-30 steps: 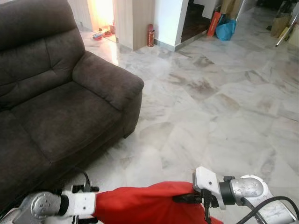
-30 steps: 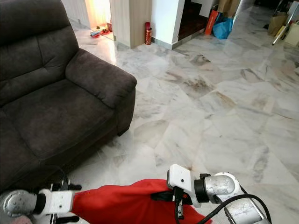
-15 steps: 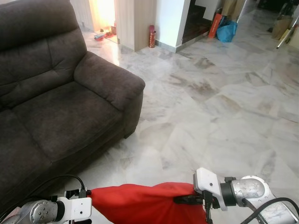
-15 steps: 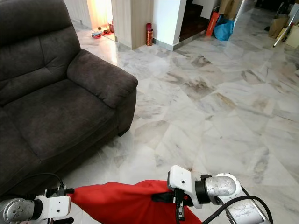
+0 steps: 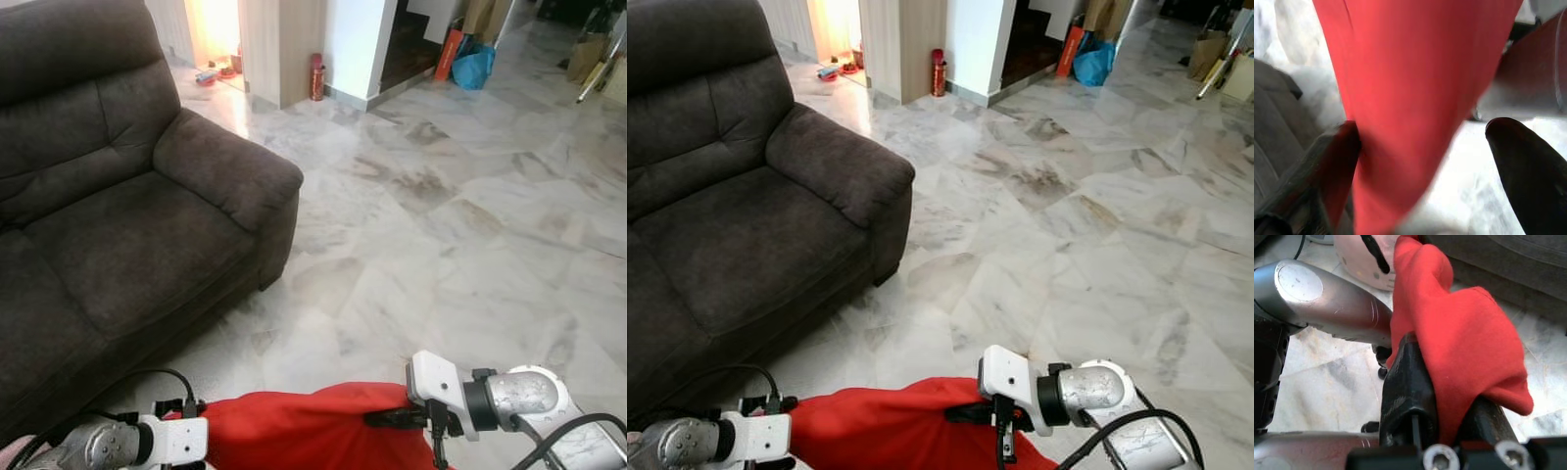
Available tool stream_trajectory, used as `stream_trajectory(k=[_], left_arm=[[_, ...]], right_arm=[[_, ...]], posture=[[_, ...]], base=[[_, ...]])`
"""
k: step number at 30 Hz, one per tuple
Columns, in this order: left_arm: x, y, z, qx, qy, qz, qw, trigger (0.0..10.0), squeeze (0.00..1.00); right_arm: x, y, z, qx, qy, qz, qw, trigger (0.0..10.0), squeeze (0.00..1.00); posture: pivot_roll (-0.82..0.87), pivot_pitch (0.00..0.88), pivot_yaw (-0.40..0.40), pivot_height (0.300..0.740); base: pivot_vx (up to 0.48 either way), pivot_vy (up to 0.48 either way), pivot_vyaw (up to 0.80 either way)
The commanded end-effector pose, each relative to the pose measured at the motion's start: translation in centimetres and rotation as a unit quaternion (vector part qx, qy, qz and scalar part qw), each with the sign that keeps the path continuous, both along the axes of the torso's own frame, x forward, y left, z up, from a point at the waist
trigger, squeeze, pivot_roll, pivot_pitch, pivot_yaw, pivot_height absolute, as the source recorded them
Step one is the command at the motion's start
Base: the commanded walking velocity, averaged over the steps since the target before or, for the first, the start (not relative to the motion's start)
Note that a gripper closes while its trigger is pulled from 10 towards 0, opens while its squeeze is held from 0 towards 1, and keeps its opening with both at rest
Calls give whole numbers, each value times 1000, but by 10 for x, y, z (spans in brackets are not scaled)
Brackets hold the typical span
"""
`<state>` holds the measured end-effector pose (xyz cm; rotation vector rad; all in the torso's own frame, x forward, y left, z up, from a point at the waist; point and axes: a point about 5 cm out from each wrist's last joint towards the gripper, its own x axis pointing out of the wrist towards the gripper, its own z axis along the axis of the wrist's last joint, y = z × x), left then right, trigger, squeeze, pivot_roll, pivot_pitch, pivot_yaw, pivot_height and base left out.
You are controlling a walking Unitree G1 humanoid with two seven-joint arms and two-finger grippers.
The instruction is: Move the pillow to the sofa from floor
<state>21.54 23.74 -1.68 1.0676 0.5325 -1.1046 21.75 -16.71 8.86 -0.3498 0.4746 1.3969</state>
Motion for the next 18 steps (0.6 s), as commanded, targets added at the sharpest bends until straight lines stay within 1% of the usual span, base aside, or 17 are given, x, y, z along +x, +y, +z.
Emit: stream_trajectory(k=[1, 2, 6, 7, 8, 9, 10, 11, 12, 13, 18], left_arm=[[1, 1, -2, 16, -2, 0, 1000, 10000, 0], [1, 2, -2, 19, -5, 1, 1000, 10000, 0], [3, -1, -3, 7, -8, 15, 1000, 10000, 0], [3, -1, -4, 5, -8, 16, 1000, 8667, 0], [4, -4, -4, -4, -8, 22, 1000, 4118, 0], [4, -6, -4, -11, -9, 25, 1000, 3725, 0], [5, -8, -4, -16, -9, 26, 999, 3725, 0], [4, -9, -4, -20, -11, 26, 999, 4980, 0], [4, -11, -5, -22, -12, 25, 999, 4980, 0], [4, -12, -6, -23, -13, 24, 999, 10000, 0], [2, -18, -9, -23, -12, 17, 1000, 10000, 0]], right_arm=[[3, 4, 21, 30, -39, 17, 999, 10000, 0], [3, 4, 21, 29, -38, 18, 999, 10000, 0], [3, 4, 21, 28, -37, 17, 999, 10000, 0], [3, 4, 22, 28, -38, 16, 999, 10000, 0], [3, 3, 22, 28, -38, 14, 999, 10000, 0], [3, 3, 22, 27, -38, 14, 999, 10000, 0], [3, 3, 22, 27, -38, 14, 999, 10000, 0], [3, 3, 22, 27, -38, 15, 999, 10000, 0], [3, 3, 22, 27, -38, 15, 999, 10000, 0], [2, 3, 23, 27, -38, 15, 999, 10000, 0], [2, 2, 24, 28, -38, 16, 999, 10000, 0]], posture=[[27, 24, -81, 740], [27, 24, -81, 740], [20, 22, -81, 740], [20, 22, -81, 740], [18, 21, -82, 740], [18, 21, -82, 740], [18, 21, -82, 740], [18, 21, -82, 740], [16, 19, -84, 740], [16, 19, -84, 740], [8, 19, -85, 740]], base=[[0, 0, 0], [0, 0, 0], [0, 0, 0], [0, 0, 0], [0, 0, 0], [0, 0, 0], [0, 0, 0], [0, 0, 0], [0, 0, 0], [0, 0, 0], [0, 0, 0]])
